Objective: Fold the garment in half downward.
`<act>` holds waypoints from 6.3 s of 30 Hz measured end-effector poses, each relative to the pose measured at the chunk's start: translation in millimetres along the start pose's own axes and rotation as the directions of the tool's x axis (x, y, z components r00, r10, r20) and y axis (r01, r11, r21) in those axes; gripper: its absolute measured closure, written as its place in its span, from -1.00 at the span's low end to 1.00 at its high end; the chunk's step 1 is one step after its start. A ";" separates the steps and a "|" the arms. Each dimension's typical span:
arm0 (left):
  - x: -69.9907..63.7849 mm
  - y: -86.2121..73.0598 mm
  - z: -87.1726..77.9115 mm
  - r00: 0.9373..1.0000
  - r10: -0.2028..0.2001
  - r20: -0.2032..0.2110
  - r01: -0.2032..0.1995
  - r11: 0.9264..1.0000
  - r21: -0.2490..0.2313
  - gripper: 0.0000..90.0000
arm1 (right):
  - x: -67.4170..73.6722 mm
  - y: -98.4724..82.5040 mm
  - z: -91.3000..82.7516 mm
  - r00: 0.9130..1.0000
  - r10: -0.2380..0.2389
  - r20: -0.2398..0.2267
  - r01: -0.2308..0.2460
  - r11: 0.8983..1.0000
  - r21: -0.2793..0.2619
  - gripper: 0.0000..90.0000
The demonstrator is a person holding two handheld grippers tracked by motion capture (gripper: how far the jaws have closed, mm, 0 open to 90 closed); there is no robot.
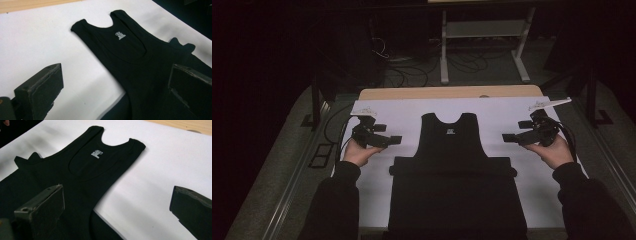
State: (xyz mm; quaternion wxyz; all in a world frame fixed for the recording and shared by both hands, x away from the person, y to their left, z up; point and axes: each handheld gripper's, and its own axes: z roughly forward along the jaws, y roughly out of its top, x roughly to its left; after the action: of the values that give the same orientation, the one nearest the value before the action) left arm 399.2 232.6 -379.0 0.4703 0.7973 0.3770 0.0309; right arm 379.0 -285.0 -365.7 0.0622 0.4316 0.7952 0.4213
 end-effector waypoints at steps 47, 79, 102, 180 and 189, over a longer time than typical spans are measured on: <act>19.7 24.7 64.7 0.998 -0.055 -0.012 0.055 0.997 0.058 -1.00 | -18.1 34.2 63.0 0.999 0.018 0.045 -0.020 0.999 0.049 -1.00; 16.3 6.0 114.0 0.997 -0.060 0.043 0.055 0.992 0.117 -1.00 | -5.3 20.1 120.1 1.000 0.016 0.022 -0.019 0.991 0.136 -1.00; 14.3 0.1 124.9 0.997 -0.055 0.059 0.048 0.991 0.125 -0.85 | -1.1 12.6 137.9 0.999 0.016 0.028 -0.020 0.987 0.160 -0.34; -44.1 21.6 76.4 0.996 0.087 0.034 -0.089 0.994 0.064 0.92 | 54.3 32.9 73.9 0.997 -0.066 -0.051 0.067 0.997 0.030 0.86; -58.1 12.4 64.6 0.990 0.127 0.060 -0.130 0.990 0.059 0.92 | 65.1 22.2 60.2 0.995 -0.085 -0.058 0.086 0.996 0.014 0.86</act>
State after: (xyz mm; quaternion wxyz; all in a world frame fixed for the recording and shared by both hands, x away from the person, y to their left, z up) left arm 390.9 145.7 -387.6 0.4524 0.8349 0.3124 0.0269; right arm 380.6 -193.7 -370.8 0.0535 0.3852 0.8180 0.4238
